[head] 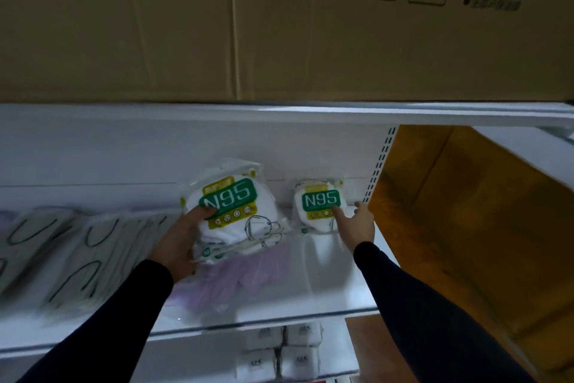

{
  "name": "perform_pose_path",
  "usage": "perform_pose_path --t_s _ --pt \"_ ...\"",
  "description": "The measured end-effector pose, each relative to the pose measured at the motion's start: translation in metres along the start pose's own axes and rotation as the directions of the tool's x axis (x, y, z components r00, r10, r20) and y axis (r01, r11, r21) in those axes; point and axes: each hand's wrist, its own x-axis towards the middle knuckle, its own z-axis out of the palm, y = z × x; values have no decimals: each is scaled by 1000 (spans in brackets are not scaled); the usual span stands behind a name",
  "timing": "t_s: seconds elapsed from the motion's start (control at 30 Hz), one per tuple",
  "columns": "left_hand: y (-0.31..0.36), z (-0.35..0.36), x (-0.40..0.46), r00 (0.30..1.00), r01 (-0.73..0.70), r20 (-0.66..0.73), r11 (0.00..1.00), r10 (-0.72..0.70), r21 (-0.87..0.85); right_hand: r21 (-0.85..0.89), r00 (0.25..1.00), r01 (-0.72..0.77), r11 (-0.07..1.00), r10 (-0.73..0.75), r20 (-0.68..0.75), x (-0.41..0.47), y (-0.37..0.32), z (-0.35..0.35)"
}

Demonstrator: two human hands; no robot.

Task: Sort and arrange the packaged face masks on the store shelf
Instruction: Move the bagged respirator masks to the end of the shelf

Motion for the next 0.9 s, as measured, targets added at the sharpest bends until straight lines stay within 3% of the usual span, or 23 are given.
perform_pose_path --t_s 0.13,0.23,0.37,0.5,0.57,0.67,0.77,0.9 --pt "0 -8 -8 998 -59 12 998 59 -31 -22 994 11 1000 -9 110 27 -1 13" --pt "0 -15 -14 996 -86 11 995 87 -46 -53 980 -68 996 77 183 38 6 24" --pt "4 -18 -19 997 -77 -6 994 76 -78 -64 990 -61 996 69 121 37 5 22" --pt "7 -12 -22 996 -89 -21 995 88 -52 27 971 81 996 -85 222 19 -1 11" --pt "9 -6 -22 996 -90 -9 994 90 -59 194 955 45 980 -100 279 5 -6 5" --pt "14 9 -25 997 -62 47 994 66 -88 389 889 -79 918 -111 444 -16 -12 3" --pt "21 21 -30 991 -46 119 994 58 -100 394 820 -142 908 -116 561 -37 -24 11" --pt "32 13 -38 992 -80 93 994 87 -72 413 763 -136 900 -171 623 -62 -49 29"
